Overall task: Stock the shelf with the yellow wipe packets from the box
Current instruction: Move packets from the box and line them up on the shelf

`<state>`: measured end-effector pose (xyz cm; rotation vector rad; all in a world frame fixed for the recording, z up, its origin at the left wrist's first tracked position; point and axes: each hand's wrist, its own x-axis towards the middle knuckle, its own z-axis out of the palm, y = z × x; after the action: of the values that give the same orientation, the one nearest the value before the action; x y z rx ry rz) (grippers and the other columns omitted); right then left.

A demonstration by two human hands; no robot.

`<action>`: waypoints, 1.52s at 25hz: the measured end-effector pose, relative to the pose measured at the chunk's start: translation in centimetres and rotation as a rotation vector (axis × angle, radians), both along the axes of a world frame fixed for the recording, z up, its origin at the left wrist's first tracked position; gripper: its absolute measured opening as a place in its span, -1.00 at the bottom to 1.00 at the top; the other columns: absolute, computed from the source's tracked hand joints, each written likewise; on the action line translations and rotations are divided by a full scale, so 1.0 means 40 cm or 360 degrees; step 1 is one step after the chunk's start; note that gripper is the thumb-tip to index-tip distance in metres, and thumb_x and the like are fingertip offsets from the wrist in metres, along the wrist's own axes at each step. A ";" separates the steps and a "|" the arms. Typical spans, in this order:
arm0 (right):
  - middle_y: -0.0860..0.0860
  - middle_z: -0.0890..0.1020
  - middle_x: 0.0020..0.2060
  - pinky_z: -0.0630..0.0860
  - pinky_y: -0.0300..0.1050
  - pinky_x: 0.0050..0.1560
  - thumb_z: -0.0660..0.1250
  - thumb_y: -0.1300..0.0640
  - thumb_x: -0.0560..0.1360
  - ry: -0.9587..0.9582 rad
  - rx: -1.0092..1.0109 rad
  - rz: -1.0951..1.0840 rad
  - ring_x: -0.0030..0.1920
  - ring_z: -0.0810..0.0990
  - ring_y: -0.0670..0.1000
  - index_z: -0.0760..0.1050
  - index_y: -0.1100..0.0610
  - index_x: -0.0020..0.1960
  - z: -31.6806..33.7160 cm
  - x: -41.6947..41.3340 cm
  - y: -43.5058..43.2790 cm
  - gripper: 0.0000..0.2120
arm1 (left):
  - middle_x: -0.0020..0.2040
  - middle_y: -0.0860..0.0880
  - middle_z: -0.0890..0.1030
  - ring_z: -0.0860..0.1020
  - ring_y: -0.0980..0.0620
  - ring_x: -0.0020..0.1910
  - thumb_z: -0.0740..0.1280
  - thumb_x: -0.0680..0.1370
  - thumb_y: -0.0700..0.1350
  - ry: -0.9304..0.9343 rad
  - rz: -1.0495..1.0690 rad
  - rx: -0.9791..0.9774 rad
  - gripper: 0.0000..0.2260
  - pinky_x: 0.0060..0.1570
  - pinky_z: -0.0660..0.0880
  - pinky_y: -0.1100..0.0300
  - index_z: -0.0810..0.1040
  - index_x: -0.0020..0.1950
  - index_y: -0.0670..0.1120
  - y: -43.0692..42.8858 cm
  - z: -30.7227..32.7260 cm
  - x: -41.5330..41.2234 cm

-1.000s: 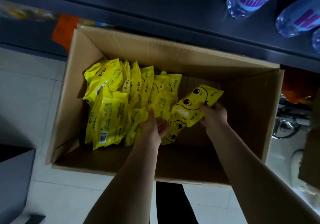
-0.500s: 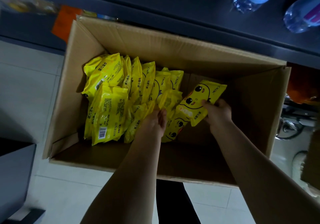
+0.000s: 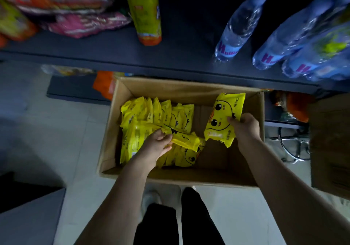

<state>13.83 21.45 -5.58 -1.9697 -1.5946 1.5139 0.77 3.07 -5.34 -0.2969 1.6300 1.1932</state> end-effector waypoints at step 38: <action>0.06 0.39 -0.44 0.26 -0.19 -0.37 0.18 0.36 0.35 0.0796 0.1342 0.0232 -0.33 0.35 0.10 0.34 0.15 -0.36 1.567 -0.025 0.182 -0.82 | 0.04 -0.06 0.57 0.49 -0.02 0.06 0.18 0.61 -0.16 0.2837 -0.0838 0.0312 -0.79 -0.02 0.33 0.22 0.56 0.12 -0.18 0.252 1.640 -0.181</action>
<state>12.83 28.72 57.08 -0.9561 -1.7429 0.9856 -6.49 13.15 60.27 1.6886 2.6363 1.0999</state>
